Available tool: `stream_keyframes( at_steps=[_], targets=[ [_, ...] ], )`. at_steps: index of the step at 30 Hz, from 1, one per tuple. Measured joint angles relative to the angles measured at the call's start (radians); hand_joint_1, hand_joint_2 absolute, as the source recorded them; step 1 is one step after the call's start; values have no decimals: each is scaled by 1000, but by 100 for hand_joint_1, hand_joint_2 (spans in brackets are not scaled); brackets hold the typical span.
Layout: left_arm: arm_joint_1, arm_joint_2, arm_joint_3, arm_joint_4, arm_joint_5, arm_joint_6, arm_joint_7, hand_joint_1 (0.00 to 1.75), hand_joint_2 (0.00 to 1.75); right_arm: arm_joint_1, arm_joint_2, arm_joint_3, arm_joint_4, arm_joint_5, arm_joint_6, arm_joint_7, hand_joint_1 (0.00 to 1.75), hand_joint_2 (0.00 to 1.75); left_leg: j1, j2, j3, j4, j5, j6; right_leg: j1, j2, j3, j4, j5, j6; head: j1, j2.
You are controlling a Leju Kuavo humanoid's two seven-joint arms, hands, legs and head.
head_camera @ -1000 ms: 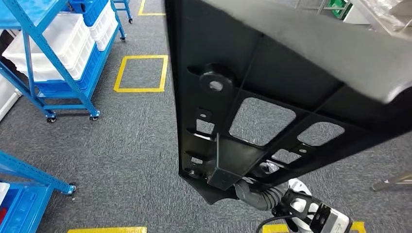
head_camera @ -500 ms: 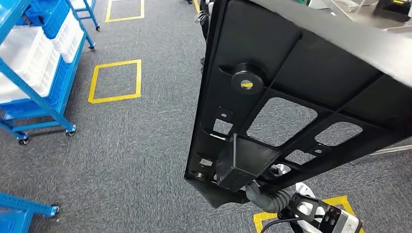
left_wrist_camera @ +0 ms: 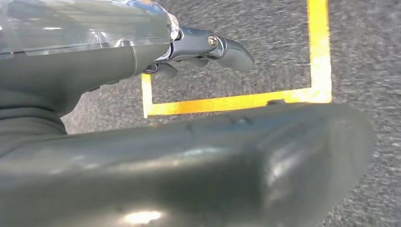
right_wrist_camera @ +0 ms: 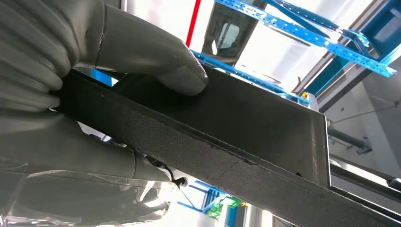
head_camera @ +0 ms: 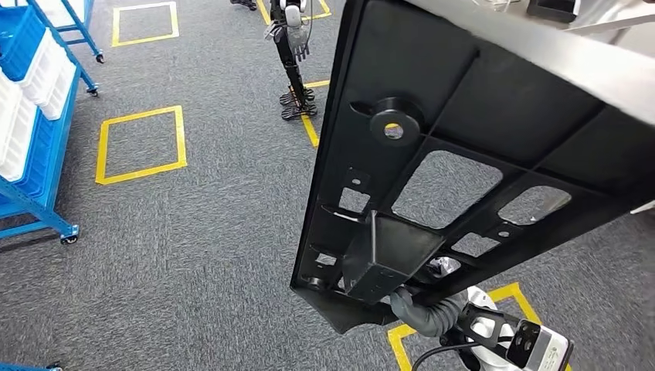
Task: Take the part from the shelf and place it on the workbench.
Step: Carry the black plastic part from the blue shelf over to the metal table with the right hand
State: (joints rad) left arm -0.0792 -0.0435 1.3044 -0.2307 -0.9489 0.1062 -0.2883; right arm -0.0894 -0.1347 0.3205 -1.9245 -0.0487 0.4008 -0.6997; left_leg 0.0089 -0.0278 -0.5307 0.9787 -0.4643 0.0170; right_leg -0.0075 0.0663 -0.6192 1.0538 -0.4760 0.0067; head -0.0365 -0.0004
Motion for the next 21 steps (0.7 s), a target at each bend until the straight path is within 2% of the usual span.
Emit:
stream_keyframes(
  at_steps=[2, 3, 4, 5, 8, 10, 11, 13, 15, 17, 19, 20, 21],
  targets=[
    [2, 0, 1, 0, 3, 0, 0, 0, 0, -10, 0, 0, 6, -7, 5, 0, 175, 175, -2, 23, -1, -4, 3, 7, 1, -46, -53, 113, -65, 5, 0, 0],
    [3, 0, 2, 0, 4, 0, 0, 0, 0, -13, 0, 0, 10, -10, 7, -1, 175, 175, -4, 36, -3, -4, 3, 7, -1, -54, -83, 178, -92, 7, 0, 0],
    [3, 0, 4, 0, 4, 0, 1, 0, 0, -14, 0, 0, 15, -11, 9, -1, 175, 175, -5, 48, -5, -2, 3, 8, -3, -57, -103, 223, -106, 9, 0, 0],
    [3, 0, 6, 0, 5, 0, 2, 0, 0, -14, 0, 0, 19, -13, 11, -1, 175, 175, -6, 59, -7, -1, 2, 7, -5, -60, -105, 235, -101, 11, 0, 0],
    [1, 0, 10, 0, 5, 0, 3, 0, 0, -16, 0, 0, 25, -16, 13, -1, 175, 175, -6, 76, -8, 3, 0, 6, -7, -67, -69, 178, -59, 14, 0, 0],
    [1, 0, 10, 0, 5, 0, 4, 0, 0, -17, 0, 0, 27, -17, 14, -1, 175, 175, -6, 79, -8, 5, -1, 6, -7, -70, -51, 147, -44, 13, 0, 0],
    [1, 0, 11, 0, 5, 0, 4, 0, 0, -19, -1, 0, 28, -18, 15, -1, 175, 175, -6, 83, -8, 6, -2, 5, -7, -78, -30, 110, -29, 12, 0, 0],
    [0, -2, 13, 0, 1, 0, 5, 0, 0, -28, -1, 0, 33, -20, 18, -1, 175, 175, -10, 102, -8, 13, -8, -6, 1, -101, 20, 11, -4, 1, 0, 0],
    [-2, -4, 15, 0, -3, -1, 7, 0, 0, -34, -1, 0, 38, -21, 21, -2, 175, 175, -14, 122, -8, 19, -15, -22, 6, -106, 43, -42, 4, -16, 0, 0],
    [-5, -6, 15, 0, -5, -2, 7, 0, 0, -38, -1, 0, 40, -22, 22, -2, 175, 175, -9, 97, -20, 54, -43, -33, 2, -89, 44, -49, 10, -28, 0, 0],
    [-4, -6, 14, 0, -7, -4, 7, 0, 0, -44, 0, 0, 44, -23, 23, -2, 175, 175, -4, 54, -70, 170, -109, -41, 1, -72, 43, -50, 13, -35, 0, 0],
    [-3, -6, 14, 0, -9, -4, 7, 0, 0, -45, 1, 1, 46, -24, 23, -2, 175, 175, -4, 43, -103, 241, -139, -43, 1, -62, 42, -50, 14, -37, 0, 0],
    [-1, -6, 14, 0, -11, -4, 7, 0, 0, -45, 2, 1, 48, -24, 23, -2, 175, 175, -3, 39, -129, 295, -156, -44, 2, -51, 42, -50, 14, -38, 0, 0]
  ],
)
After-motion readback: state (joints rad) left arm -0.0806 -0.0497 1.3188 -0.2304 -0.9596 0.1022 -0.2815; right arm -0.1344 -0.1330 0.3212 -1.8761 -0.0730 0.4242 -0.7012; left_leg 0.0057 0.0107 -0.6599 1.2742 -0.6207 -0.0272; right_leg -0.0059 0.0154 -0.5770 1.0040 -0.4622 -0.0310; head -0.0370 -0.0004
